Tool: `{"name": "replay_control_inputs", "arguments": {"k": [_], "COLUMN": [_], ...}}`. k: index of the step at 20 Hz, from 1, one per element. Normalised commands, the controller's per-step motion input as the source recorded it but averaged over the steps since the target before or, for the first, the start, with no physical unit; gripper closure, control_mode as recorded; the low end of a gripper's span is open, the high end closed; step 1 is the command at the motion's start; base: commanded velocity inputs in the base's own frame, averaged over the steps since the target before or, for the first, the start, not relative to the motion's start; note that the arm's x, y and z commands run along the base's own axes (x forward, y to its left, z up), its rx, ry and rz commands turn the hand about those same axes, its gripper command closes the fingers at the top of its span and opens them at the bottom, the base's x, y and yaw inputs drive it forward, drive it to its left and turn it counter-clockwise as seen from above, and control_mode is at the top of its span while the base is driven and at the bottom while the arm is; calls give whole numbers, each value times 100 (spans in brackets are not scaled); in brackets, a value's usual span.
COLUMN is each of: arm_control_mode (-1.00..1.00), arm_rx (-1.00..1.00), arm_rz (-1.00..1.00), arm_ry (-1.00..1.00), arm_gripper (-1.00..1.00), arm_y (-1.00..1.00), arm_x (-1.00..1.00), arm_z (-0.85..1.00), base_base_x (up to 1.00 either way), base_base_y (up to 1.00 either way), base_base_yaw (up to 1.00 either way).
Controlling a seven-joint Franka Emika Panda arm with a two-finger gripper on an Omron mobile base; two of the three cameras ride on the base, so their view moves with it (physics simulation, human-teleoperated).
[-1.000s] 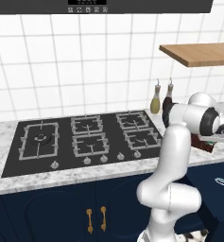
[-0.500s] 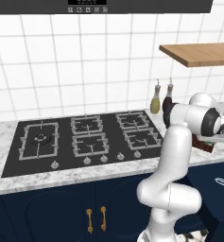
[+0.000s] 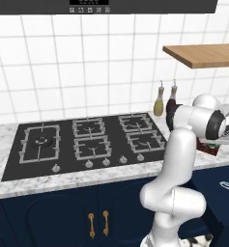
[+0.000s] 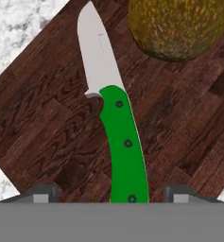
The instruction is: Place the appropriate cutting tool for cutting the avocado skin on the cutting board.
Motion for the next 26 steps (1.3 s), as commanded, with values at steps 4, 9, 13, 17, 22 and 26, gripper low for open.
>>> {"name": "replay_control_inputs", "arguments": {"k": [4, 9, 13, 17, 22, 26], "arm_control_mode": [-100, -100, -100, -100, -100, -100], "arm_rx": [-1, -14, -24, -17, -6, 0], "arm_rz": [0, 0, 0, -11, -27, -26], "arm_ry": [-1, -7, 0, 0, -1, -1], "arm_gripper": [-100, -100, -100, -100, -100, -100], "arm_y": [1, 60, 100, 82, 76, 84], "arm_x": [-45, -88, -92, -100, -100, -100], "arm_z": [91, 77, 56, 38, 35, 69], "base_base_x": [0, 0, 0, 0, 0, 0], "base_base_y": [0, 0, 0, 0, 0, 0], "base_base_yaw": [0, 0, 0, 0, 0, 0]}}
